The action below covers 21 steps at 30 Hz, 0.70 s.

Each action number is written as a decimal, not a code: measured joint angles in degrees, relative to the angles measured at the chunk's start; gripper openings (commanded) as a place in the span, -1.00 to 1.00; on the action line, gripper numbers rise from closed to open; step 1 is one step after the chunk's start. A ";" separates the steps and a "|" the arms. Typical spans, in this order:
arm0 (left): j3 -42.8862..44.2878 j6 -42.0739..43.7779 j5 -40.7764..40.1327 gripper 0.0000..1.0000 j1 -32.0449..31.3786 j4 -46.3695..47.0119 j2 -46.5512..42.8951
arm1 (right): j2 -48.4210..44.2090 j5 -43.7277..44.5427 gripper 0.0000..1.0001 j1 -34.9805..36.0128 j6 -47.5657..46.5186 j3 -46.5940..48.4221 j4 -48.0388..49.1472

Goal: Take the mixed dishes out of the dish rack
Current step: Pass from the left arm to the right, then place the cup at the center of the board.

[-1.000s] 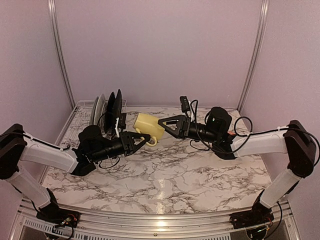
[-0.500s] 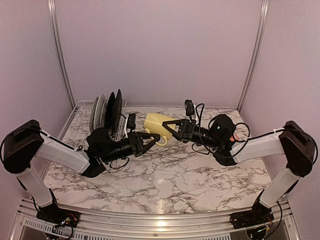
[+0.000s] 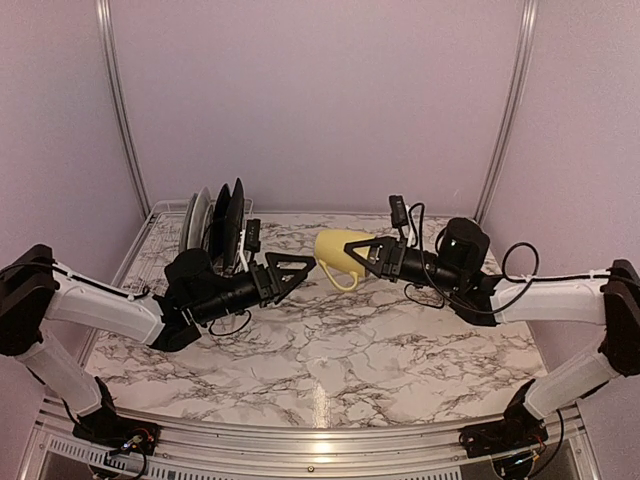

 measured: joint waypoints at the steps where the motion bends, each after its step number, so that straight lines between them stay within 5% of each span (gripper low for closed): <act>1: -0.13 1.07 -0.79 0.96 0.17 -1.86 -1.16 | -2.08 1.27 -1.00 -0.35 -2.36 0.11 -4.28; 11: -0.42 13.35 -11.43 0.98 1.27 -23.63 -13.46 | -15.85 29.20 -1.00 -1.53 -27.47 9.31 -50.42; 21: 2.51 24.20 -20.70 0.98 1.36 -38.80 -21.44 | -18.21 54.01 -1.00 -11.93 -34.88 14.95 -77.79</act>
